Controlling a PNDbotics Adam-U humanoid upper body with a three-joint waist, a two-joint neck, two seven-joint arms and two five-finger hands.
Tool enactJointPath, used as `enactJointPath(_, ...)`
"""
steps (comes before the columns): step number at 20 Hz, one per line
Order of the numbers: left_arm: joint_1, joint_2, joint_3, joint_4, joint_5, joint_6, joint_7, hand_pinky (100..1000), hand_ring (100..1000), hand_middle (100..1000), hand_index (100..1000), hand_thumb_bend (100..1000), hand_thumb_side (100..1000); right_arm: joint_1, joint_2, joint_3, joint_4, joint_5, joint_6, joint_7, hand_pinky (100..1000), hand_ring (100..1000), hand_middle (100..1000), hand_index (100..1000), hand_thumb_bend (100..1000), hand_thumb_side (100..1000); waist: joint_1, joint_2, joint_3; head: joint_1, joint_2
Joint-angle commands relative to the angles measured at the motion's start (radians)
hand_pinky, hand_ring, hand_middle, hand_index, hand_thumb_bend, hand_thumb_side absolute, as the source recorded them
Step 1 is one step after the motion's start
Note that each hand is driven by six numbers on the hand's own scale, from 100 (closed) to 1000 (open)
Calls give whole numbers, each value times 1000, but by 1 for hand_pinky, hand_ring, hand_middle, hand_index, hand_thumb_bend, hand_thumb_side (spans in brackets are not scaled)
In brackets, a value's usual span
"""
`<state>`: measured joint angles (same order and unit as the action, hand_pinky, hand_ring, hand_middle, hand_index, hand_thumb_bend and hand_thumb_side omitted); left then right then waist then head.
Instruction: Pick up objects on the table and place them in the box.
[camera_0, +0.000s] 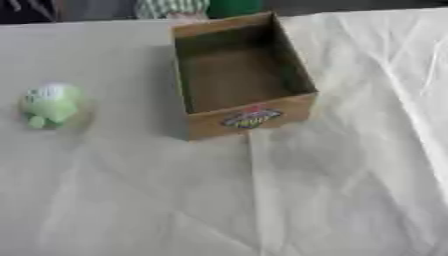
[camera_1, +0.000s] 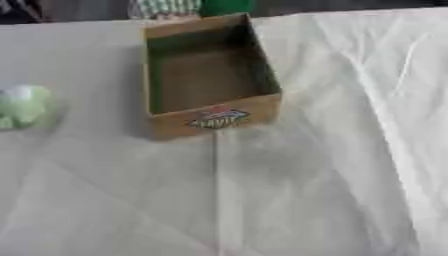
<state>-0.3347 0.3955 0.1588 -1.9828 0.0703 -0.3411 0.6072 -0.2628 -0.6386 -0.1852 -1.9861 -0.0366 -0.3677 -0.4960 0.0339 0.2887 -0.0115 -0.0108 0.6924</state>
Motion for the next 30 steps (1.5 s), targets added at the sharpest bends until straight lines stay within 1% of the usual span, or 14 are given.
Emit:
enactJointPath(1, -4, 21, 17, -17, -5, -1, 4, 738, 643, 600, 789, 100, 787, -2, -32, -13, -14, 2, -5, -3, 823, 677, 717, 869, 100, 585, -5, -21, 3, -1, -8)
enactJointPath(8, 4, 25, 23, -17, -11, 1, 10, 738, 641, 599, 788, 100, 784, 1, -34, -10, -14, 6, -2, -3, 823, 674, 715, 868, 100, 578, -8, -25, 1, 3, 1)
enactJointPath(13, 3, 24, 22, -17, -11, 1, 10, 738, 640, 598, 789, 100, 783, -1, -35, -8, -14, 4, -2, -2, 822, 674, 714, 868, 100, 575, -9, -29, 3, 61, 13)
enactJointPath(16, 1, 25, 21, -17, -10, 1, 9, 737, 640, 597, 789, 100, 782, -2, -35, -7, -14, 2, -3, -2, 822, 673, 714, 868, 100, 574, -9, -31, 5, 72, 14)
enactJointPath(22, -13, 43, 15, -17, -11, 16, 2, 734, 639, 597, 792, 100, 779, -2, -37, -6, -14, 1, -3, -1, 822, 673, 714, 868, 100, 574, -9, -34, 8, 76, 14)
enactJointPath(25, -35, 82, 21, -17, -40, 48, -16, 711, 627, 578, 746, 100, 784, 2, -38, -8, -14, 2, 0, -2, 823, 673, 714, 868, 100, 570, -8, -37, 14, 62, 15)
enactJointPath(28, -92, 151, 37, 32, -85, 86, -58, 683, 640, 593, 770, 100, 740, 7, -43, -10, -14, 3, 5, -6, 822, 673, 714, 868, 100, 570, -2, -46, 29, 47, 21)
enactJointPath(30, -143, 202, 26, 81, -117, 118, -90, 668, 660, 614, 795, 100, 721, 7, -47, -8, -14, 3, 5, -5, 822, 673, 714, 868, 100, 570, 4, -51, 33, 41, 24)
